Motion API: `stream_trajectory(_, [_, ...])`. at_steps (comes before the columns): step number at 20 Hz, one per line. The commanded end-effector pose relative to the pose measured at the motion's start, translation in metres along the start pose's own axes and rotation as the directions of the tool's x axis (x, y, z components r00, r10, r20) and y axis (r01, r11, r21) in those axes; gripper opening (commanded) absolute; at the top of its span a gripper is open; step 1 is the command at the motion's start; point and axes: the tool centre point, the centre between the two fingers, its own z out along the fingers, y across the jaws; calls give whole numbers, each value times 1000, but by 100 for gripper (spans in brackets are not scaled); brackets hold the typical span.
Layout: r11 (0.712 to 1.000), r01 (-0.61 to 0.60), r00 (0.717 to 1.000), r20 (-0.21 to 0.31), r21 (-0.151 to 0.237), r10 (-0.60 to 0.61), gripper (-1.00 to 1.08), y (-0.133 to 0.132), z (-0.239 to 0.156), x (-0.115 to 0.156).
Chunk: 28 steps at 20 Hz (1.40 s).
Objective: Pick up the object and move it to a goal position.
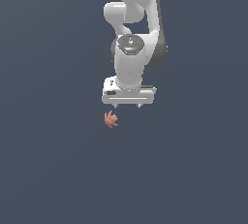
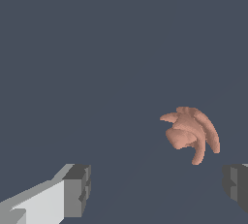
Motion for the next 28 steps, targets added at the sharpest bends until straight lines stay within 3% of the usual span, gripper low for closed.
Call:
stream_trajectory(1, [1000, 0, 1000, 0, 0, 0, 100, 0, 0, 0])
stream_trajectory(12, [999, 53, 998, -38, -1, -53, 100, -6, -18, 10])
stream_trajectory(28, [989, 150, 988, -35, -4, -150, 100, 14, 2, 9])
